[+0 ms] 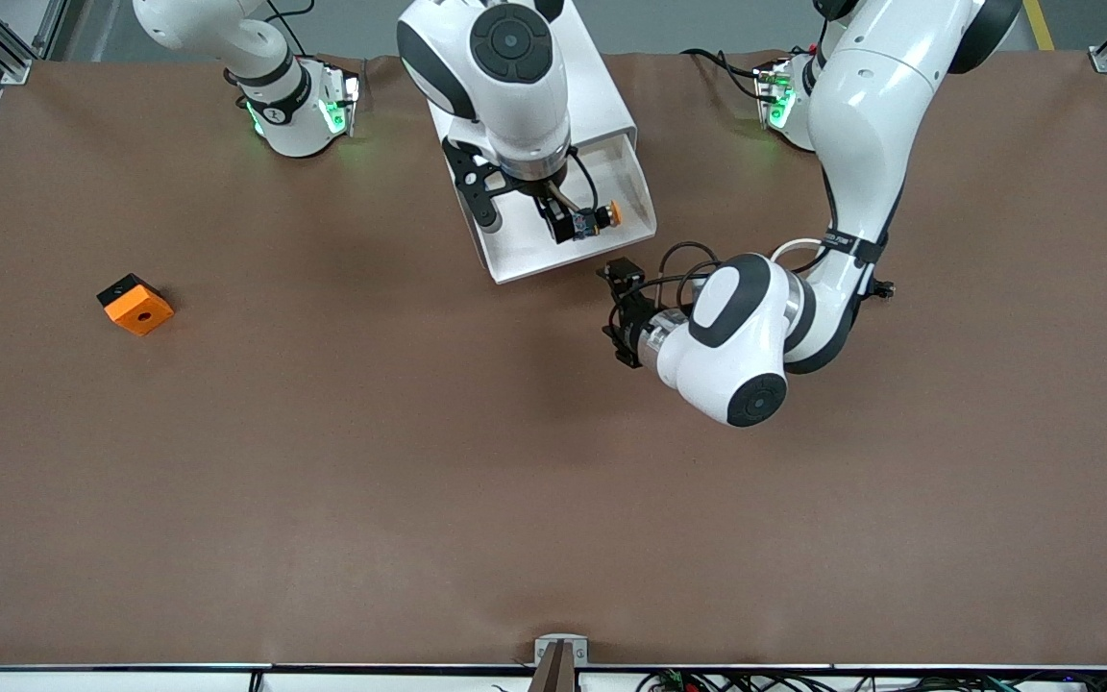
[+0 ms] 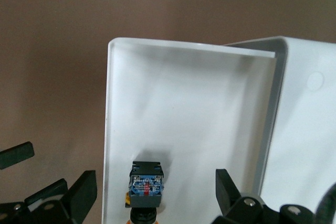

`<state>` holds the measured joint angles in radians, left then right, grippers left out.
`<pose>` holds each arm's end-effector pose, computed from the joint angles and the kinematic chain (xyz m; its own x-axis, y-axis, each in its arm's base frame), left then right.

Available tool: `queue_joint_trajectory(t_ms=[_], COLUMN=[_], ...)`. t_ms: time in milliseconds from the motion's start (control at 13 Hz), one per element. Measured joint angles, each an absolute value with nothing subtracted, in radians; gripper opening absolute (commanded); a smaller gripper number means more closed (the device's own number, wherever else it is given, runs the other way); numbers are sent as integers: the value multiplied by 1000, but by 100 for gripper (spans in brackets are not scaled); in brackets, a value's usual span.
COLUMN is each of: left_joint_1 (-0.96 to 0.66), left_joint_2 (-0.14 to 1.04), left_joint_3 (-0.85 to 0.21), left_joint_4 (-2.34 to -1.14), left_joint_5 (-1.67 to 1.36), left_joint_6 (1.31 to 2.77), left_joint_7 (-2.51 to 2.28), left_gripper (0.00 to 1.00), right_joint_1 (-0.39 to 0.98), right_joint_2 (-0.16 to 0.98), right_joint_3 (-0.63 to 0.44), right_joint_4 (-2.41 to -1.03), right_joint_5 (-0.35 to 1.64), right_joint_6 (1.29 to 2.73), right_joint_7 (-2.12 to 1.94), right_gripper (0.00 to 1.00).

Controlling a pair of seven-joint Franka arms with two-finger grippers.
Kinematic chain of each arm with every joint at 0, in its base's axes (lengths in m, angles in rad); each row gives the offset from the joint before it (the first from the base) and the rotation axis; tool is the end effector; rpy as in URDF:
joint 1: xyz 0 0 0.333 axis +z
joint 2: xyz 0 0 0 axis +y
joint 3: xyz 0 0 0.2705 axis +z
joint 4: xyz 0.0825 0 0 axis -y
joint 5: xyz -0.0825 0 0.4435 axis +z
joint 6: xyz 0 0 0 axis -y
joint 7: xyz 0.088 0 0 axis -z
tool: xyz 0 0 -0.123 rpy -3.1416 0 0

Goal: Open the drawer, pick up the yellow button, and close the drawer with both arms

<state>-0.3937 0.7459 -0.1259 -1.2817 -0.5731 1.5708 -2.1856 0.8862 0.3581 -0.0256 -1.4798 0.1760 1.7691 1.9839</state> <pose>0.5944 -0.3999 0.2314 -0.3160 0.9266 -0.2039 0.7287 0.0994 -0.6776 0.4423 0.5447 0.3926 0.3870 -0.9145 -0.1180 -0.9071 -0.4006 0.1295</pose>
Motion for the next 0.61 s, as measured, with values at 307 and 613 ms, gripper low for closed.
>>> queue_joint_trajectory(t_ms=[307,613], left_joint_1=[-393,-408], left_joint_2=[738,708], left_joint_3=[-118,-124], left_joint_4=[-1262,-1255], left_joint_5=[-391,-179], left_joint_6=[1569,1569], left_joint_7=[-2121,-2104], left_gripper=[100,100], right_joint_1=[923,940], right_joint_2=[393,426], right_joint_3=[-26,-28], right_joint_4=[-1469,-1457], right_joint_5=[176,174], right_joint_6=[1829,1856], right_joint_7=[2047,2077], right_gripper=[100,100])
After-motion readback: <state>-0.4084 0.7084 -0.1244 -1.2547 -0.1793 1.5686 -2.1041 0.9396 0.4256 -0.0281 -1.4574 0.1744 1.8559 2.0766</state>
